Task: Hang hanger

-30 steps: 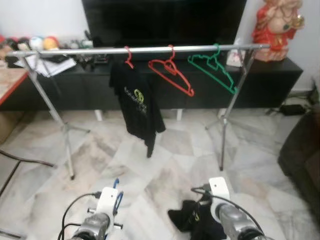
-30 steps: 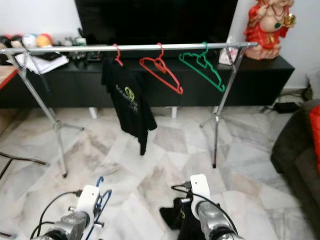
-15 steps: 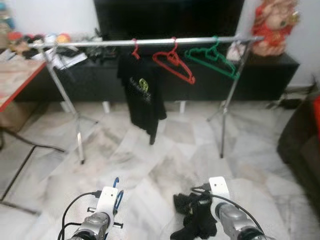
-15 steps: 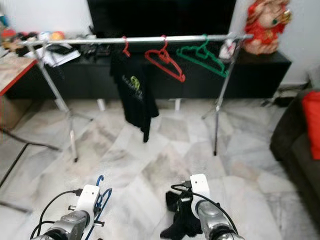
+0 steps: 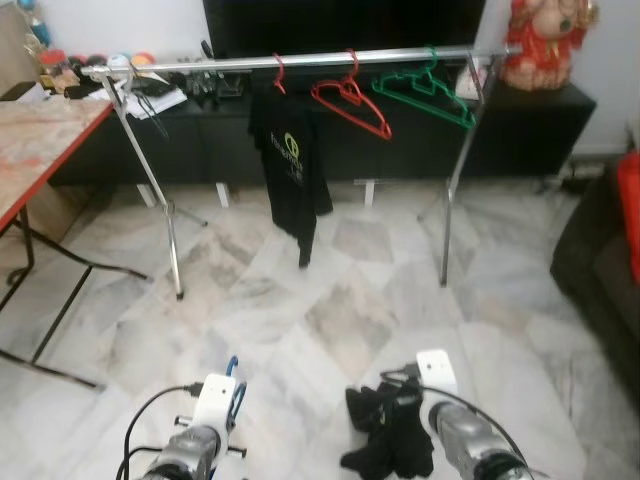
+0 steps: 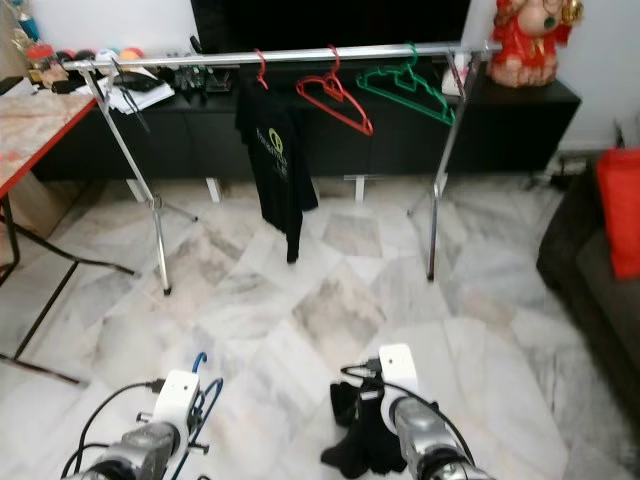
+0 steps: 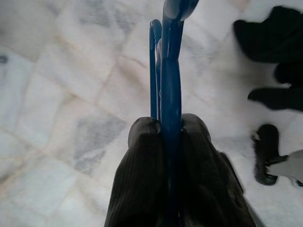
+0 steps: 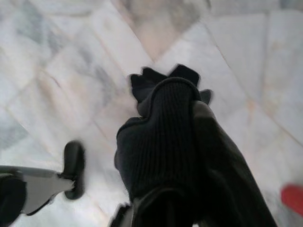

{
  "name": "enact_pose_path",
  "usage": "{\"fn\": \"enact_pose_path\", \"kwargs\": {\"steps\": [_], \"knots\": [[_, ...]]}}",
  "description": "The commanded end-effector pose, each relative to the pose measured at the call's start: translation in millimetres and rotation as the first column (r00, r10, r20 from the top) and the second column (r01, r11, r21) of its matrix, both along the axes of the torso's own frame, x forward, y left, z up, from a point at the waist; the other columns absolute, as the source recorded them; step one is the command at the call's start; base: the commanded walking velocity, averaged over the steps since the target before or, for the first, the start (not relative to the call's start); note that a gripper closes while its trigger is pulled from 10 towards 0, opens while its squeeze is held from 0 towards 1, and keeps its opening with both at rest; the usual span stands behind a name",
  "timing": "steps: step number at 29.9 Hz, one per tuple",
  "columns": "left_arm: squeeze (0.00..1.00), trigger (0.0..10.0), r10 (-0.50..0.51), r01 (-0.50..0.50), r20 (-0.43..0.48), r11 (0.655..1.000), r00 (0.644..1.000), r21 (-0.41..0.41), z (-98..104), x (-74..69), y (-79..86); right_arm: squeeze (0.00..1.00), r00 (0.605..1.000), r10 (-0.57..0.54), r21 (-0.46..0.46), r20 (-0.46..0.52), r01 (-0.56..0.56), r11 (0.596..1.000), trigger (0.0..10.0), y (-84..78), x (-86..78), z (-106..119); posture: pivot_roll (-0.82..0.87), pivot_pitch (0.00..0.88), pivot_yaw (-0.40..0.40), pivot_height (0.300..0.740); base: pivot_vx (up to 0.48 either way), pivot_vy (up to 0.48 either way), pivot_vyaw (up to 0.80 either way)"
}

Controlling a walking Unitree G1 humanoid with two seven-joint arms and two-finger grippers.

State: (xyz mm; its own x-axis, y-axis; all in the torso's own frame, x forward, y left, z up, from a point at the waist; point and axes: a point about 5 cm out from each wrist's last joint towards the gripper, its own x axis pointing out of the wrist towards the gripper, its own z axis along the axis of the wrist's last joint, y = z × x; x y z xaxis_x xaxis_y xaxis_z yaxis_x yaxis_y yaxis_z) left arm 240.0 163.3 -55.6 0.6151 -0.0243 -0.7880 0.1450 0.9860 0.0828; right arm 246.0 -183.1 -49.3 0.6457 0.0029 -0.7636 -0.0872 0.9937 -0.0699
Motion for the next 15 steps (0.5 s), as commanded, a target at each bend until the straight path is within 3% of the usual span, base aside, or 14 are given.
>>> {"fn": "enact_pose_path", "kwargs": {"steps": [1, 15], "knots": [[0.00, 10.0, 0.000, 0.000, -0.003, 1.000, 1.000, 0.019, -0.2, -1.1, 7.2, 0.00, 1.000, 0.004, 0.012, 0.030, -0.005, 1.000, 10.0, 5.3, 6.7, 4.3, -0.07, 0.000, 0.013, 0.740, -0.274, 0.000, 0.00], [0.00, 10.0, 0.003, -0.003, -0.004, 1.000, 1.000, 0.018, -0.4, -1.3, 7.4, 0.00, 1.000, 0.006, 0.012, 0.028, -0.006, 1.000, 10.0, 5.0, 6.2, 4.0, -0.07, 0.000, 0.011, 0.740, -0.275, 0.000, 0.00]]}}
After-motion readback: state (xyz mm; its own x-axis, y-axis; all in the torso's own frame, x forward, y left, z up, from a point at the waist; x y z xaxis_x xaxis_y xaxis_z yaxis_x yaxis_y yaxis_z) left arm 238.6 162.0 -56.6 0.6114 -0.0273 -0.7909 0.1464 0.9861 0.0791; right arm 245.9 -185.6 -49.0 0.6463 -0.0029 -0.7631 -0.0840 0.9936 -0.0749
